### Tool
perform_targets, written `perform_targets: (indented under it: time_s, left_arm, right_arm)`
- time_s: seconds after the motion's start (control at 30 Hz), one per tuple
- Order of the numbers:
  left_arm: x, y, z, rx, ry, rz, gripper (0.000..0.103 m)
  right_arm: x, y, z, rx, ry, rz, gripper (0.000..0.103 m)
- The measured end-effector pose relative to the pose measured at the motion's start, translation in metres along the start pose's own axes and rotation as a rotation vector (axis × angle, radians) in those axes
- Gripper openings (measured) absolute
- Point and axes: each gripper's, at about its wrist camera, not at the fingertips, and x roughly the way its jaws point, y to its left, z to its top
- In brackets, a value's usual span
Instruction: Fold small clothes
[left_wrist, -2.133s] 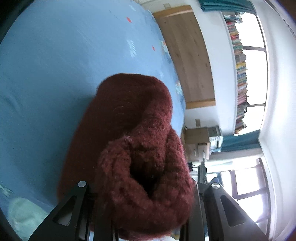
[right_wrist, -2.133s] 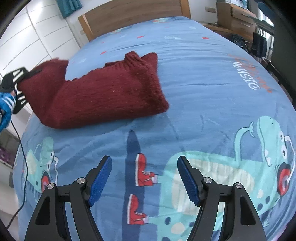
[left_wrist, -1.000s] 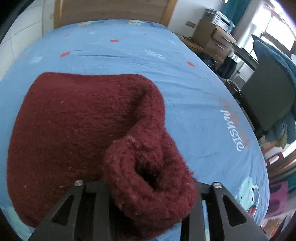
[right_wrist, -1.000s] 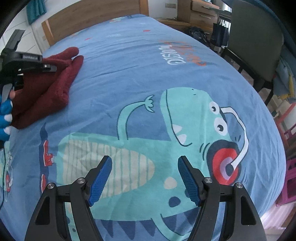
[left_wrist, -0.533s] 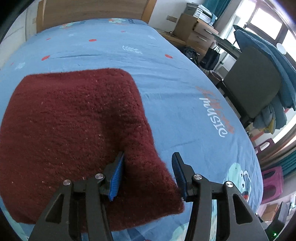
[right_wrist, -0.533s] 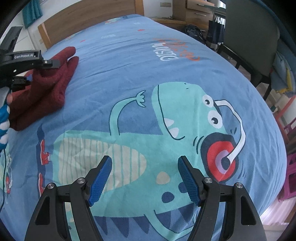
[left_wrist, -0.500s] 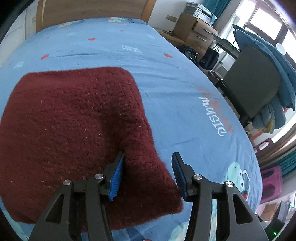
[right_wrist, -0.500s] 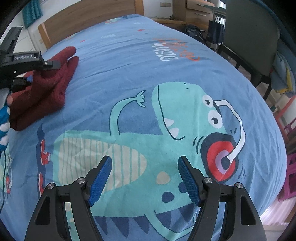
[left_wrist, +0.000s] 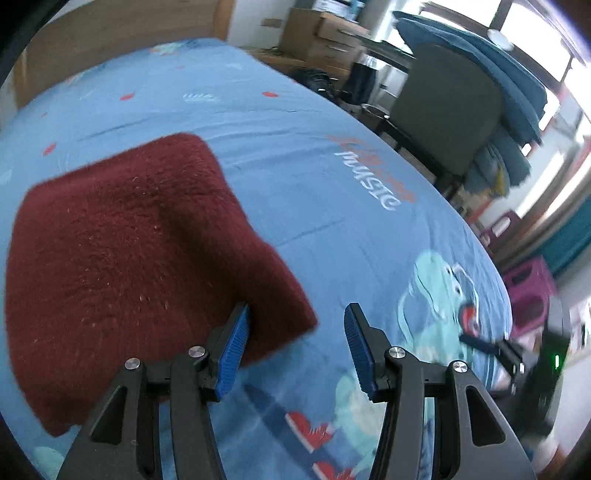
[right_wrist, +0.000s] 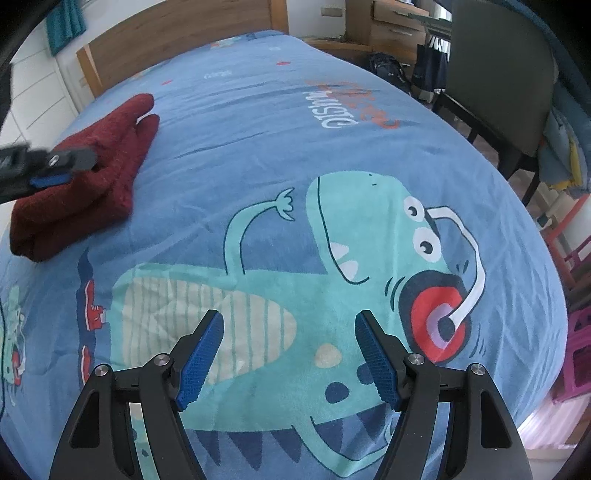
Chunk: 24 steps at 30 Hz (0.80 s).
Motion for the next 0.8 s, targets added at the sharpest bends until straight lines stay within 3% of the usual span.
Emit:
perform_targets:
  time_s: [0.23,0.37,0.53,0.8]
  left_arm:
    - [-0.035,0.013,-0.038,0.013,0.0,-0.094,0.048]
    - [-0.055,0.034,-0.063,-0.01,0.009,-0.106,0.048]
    - [-0.093,0.073,-0.072,-0.06,-0.043,-0.031,0.048]
    - [-0.114,0.129,-0.047,-0.091,-0.123,0.123,0.048]
  right_arm:
    - [-0.007,0.013,0.009,-0.03,-0.015,-0.001,0.075]
    - [-0.007,0.027,0.015,-0.055,-0.016,0.003,0.075]
    - [-0.011,0.05,0.031,-0.077,-0.036,0.039,0.075]
    - [-0.041,0.125,0.092,-0.186,-0.164,0.171,0.075]
